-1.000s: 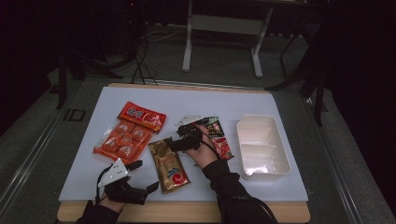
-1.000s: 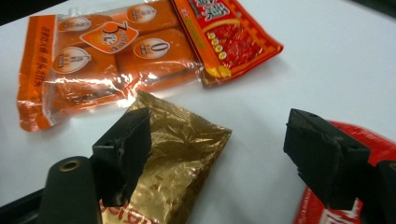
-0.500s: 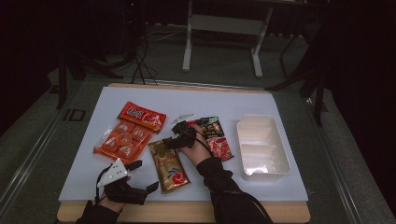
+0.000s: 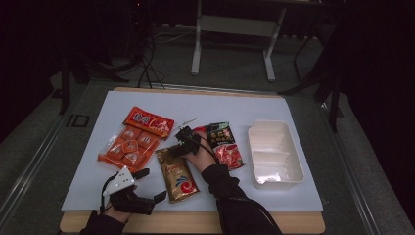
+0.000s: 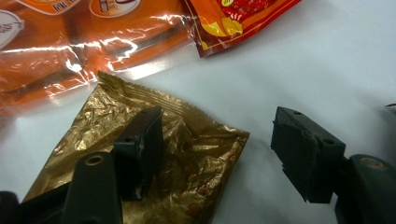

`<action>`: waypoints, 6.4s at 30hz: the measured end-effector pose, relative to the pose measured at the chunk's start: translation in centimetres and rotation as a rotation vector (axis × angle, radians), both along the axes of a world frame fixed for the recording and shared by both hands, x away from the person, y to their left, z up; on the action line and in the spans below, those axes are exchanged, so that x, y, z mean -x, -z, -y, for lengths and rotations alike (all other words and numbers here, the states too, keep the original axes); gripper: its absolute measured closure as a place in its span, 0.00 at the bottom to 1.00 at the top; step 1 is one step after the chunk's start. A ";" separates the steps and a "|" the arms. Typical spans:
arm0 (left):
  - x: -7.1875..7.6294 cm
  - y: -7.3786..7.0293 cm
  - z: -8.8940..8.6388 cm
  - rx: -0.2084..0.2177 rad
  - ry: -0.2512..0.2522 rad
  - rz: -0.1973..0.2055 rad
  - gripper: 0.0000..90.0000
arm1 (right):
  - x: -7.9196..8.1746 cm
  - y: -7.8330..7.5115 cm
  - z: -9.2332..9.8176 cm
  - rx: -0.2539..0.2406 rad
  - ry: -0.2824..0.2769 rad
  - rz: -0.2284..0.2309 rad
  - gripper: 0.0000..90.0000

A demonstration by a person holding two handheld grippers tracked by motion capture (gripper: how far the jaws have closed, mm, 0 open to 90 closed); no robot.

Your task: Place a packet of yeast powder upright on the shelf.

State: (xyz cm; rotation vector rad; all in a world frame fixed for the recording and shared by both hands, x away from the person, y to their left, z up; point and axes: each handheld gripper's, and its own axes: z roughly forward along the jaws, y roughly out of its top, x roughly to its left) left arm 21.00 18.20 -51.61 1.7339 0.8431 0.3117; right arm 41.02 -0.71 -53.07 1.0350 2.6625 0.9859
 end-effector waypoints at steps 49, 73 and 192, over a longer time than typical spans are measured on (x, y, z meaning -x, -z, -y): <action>-0.3 0.3 0.0 -0.017 -0.006 -0.007 0.00 | 3.3 -5.6 1.8 -0.091 -0.147 0.098 0.99; -0.4 0.2 -0.2 -0.001 -0.032 0.001 0.00 | 8.7 -12.4 3.7 -0.272 -0.315 0.148 0.99; -0.5 0.8 -0.1 -0.010 -0.033 -0.049 0.00 | -3.0 -14.5 31.9 -0.303 0.385 0.283 0.76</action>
